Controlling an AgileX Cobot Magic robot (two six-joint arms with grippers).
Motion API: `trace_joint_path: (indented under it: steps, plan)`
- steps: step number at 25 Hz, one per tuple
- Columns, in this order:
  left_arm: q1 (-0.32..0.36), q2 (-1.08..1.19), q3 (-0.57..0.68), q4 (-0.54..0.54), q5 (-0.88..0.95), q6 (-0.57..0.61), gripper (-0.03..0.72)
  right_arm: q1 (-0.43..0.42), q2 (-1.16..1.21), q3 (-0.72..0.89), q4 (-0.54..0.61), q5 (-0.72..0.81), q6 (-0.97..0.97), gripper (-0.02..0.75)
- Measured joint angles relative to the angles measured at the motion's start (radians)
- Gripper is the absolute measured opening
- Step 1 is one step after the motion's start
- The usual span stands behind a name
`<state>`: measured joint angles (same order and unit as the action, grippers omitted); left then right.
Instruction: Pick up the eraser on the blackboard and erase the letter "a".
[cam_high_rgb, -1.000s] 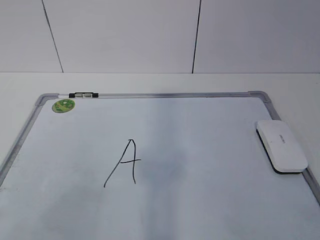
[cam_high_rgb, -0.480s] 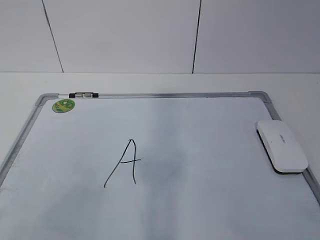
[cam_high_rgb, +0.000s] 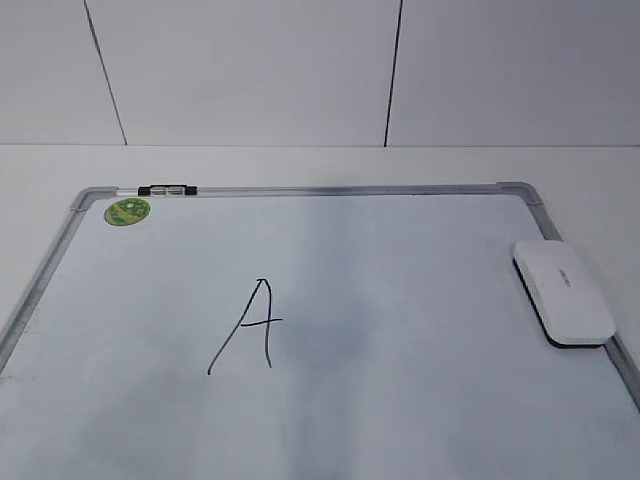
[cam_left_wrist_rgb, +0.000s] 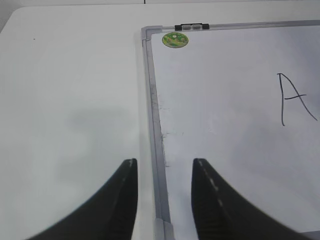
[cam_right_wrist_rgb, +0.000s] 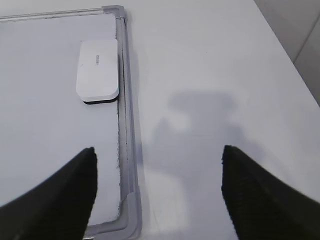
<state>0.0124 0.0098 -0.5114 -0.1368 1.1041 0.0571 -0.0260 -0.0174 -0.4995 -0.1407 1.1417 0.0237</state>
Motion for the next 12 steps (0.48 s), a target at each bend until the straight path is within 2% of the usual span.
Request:
trace_joint_path:
  steps: [12]
  plan:
    - [0.0, 0.0, 0.0, 0.0, 0.0, 0.0, 0.255, 0.0, 0.0, 0.0, 0.002, 0.0, 0.0, 0.592]
